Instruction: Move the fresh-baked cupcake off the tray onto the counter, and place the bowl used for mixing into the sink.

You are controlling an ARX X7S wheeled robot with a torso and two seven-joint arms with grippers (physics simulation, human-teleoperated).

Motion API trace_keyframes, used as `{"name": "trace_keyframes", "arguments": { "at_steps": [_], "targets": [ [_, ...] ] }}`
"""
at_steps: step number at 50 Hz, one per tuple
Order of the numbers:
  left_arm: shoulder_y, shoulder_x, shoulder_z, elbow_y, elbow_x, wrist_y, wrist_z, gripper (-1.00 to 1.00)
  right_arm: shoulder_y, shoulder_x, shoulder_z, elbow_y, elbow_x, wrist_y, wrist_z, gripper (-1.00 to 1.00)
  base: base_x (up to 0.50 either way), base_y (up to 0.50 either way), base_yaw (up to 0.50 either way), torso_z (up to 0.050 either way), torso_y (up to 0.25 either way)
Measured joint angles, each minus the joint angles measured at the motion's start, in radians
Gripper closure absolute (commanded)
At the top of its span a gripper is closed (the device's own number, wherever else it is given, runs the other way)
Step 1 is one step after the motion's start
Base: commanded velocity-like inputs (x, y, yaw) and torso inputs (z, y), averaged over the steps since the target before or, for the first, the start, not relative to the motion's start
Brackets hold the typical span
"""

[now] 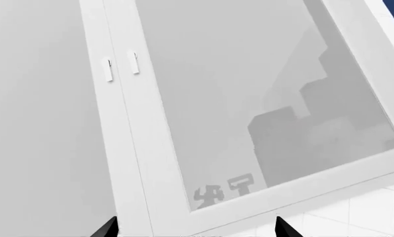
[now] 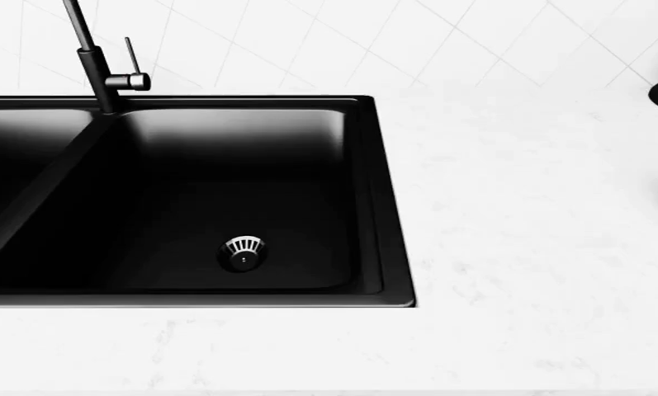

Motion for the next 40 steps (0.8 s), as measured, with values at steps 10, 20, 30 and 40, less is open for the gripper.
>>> {"name": "trace_keyframes", "arguments": {
  "at_steps": [10,20,30,40],
  "targets": [
    [0.021,-0.005,-0.005,0.003,0.010,0.010,0.009,-1.00,-0.022,0.021,0.005,-0.025,0.038,0.038,-0.009,-1.00,0.00,0.00,0.00,0.000,0.000],
    [0.022,-0.002,-0.003,0.006,0.013,0.005,0.011,-1.00,-0.051,0.044,0.022,-0.044,0.077,0.058,-0.008,-1.00,0.00,0.00,0.00,0.000,0.000],
    [0.016,0.004,0.000,0.008,0.016,-0.004,0.012,-1.00,-0.108,0.070,0.061,-0.063,0.134,0.058,0.004,-1.00,0.00,0.00,0.00,0.000,0.000],
    [0.001,0.016,0.007,0.007,0.017,-0.018,0.013,-1.00,-0.185,0.100,0.107,-0.079,0.199,0.052,0.027,-1.00,0.00,0.00,0.00,0.000,0.000]
  ]
}}
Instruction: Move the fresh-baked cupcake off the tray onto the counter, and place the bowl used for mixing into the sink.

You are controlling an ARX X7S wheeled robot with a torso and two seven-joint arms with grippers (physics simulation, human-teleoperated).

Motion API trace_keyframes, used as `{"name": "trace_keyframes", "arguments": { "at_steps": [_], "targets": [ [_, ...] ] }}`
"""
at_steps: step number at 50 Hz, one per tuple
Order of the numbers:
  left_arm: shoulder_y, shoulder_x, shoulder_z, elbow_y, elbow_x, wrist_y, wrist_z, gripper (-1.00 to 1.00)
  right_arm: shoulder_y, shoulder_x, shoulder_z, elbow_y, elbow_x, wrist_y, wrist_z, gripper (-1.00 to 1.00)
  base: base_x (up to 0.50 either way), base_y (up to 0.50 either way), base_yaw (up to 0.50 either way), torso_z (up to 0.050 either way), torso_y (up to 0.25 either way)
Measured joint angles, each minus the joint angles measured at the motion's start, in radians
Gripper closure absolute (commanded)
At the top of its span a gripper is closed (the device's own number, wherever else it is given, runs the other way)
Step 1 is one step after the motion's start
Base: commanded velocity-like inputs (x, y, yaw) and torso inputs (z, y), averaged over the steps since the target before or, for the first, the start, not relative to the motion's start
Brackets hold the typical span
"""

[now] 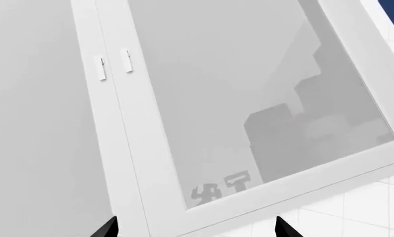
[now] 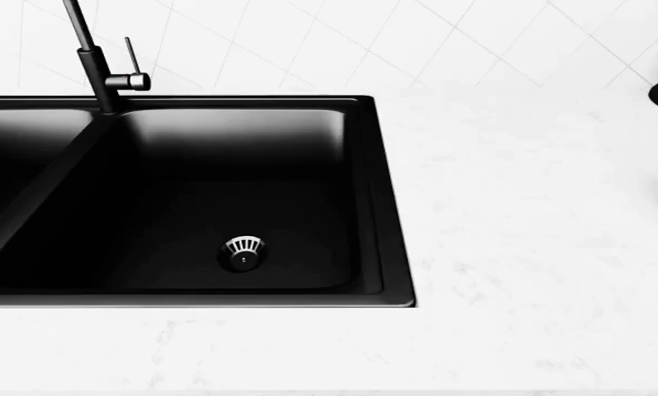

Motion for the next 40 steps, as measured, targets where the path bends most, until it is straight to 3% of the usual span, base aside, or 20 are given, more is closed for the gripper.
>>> {"name": "trace_keyframes", "arguments": {
  "at_steps": [40],
  "targets": [
    [-0.024,0.016,0.006,0.005,-0.004,-0.031,-0.009,-1.00,-0.128,0.046,0.006,-0.006,0.033,-0.031,0.005,-1.00,0.00,0.00,0.00,0.000,0.000]
  ]
}}
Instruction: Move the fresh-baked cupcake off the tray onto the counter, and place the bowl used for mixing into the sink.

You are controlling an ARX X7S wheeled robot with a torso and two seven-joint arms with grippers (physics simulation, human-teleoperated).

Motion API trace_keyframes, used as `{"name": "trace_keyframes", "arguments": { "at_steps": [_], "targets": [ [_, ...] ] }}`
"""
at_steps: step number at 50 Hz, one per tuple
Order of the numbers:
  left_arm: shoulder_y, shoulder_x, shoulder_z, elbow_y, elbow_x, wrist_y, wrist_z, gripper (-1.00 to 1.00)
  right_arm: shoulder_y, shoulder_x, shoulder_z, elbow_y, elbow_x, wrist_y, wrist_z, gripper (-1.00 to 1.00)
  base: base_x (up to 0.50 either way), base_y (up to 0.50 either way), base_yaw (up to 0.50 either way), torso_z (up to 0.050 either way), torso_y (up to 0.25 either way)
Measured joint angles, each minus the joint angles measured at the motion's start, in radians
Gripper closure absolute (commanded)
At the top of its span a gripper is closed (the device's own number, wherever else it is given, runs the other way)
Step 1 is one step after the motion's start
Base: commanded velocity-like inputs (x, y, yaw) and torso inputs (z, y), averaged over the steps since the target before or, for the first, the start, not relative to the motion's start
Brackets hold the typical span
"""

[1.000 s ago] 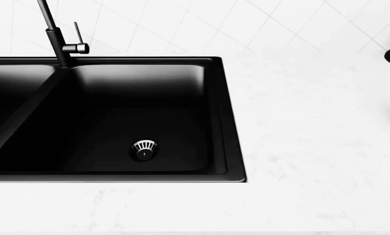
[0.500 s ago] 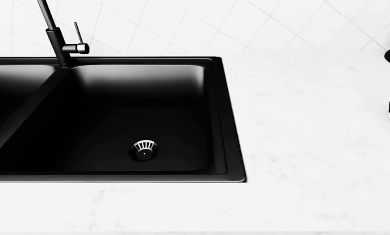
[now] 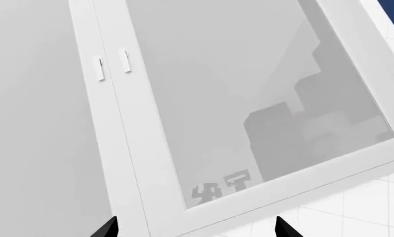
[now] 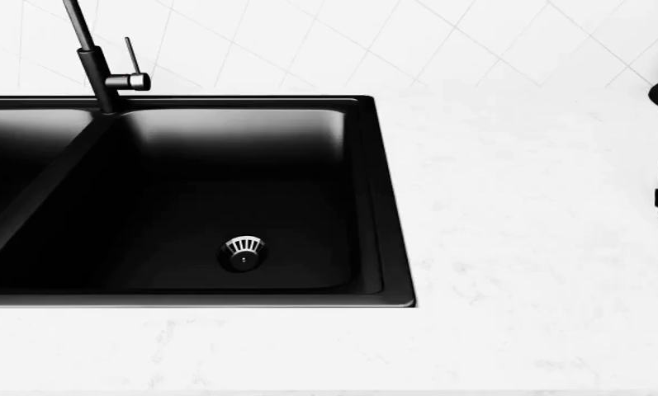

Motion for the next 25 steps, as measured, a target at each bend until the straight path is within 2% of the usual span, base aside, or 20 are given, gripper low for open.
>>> {"name": "trace_keyframes", "arguments": {
  "at_steps": [25],
  "targets": [
    [-0.051,0.030,0.027,0.005,-0.019,-0.057,-0.036,-1.00,0.067,-0.065,-0.128,0.132,-0.153,-0.057,-0.132,-1.00,0.00,0.00,0.00,0.000,0.000]
  ]
}}
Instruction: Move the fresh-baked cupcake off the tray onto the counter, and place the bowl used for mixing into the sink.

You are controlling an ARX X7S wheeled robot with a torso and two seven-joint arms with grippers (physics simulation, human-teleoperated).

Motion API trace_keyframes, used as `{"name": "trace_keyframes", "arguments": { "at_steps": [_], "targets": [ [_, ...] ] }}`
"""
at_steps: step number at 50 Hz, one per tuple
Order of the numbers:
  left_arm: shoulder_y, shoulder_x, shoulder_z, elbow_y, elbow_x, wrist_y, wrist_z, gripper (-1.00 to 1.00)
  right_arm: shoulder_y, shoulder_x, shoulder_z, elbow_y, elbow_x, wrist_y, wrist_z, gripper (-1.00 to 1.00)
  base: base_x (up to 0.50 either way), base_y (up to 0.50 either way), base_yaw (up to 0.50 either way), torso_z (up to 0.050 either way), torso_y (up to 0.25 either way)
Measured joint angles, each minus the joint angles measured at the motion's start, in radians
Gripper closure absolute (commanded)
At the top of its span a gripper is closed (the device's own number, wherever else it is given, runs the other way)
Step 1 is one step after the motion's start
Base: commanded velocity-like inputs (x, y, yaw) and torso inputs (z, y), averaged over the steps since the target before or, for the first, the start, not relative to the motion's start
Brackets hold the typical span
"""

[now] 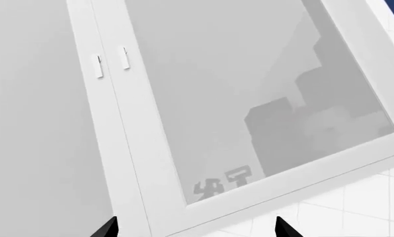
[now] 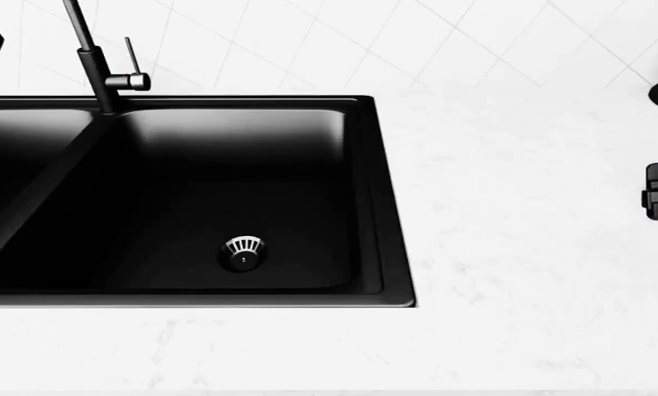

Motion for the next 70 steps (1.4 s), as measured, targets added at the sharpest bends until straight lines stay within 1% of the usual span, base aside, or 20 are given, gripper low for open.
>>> {"name": "trace_keyframes", "arguments": {
  "at_steps": [15,35,50,51,57,70],
  "targets": [
    [-0.044,0.024,0.019,-0.002,-0.010,-0.040,-0.015,-1.00,0.012,-0.043,-0.053,0.088,-0.070,-0.053,-0.051,-1.00,0.00,0.00,0.00,0.000,0.000],
    [-0.016,0.021,0.018,0.000,0.009,-0.029,-0.008,-1.00,0.002,-0.075,-0.107,0.161,-0.137,-0.093,-0.071,-1.00,0.00,0.00,0.00,0.000,0.000],
    [-0.015,0.023,0.020,0.005,0.001,-0.035,-0.021,-1.00,-0.001,-0.084,-0.133,0.168,-0.182,-0.101,-0.091,-1.00,0.00,0.00,0.00,0.000,0.000],
    [-0.014,0.023,0.020,0.005,0.001,-0.035,-0.021,-1.00,-0.002,-0.084,-0.134,0.167,-0.184,-0.101,-0.091,1.00,0.00,0.00,0.00,0.000,0.000],
    [-0.003,0.022,0.019,0.007,0.008,-0.030,-0.021,-1.00,-0.005,-0.074,-0.132,0.163,-0.226,-0.103,-0.079,1.00,0.00,0.00,0.00,-0.003,0.000],
    [0.026,0.014,0.013,0.013,0.015,-0.015,-0.022,-1.00,-0.016,-0.071,-0.124,0.146,-0.224,-0.119,-0.085,1.00,0.00,0.00,0.00,-0.001,0.000]
  ]
}}
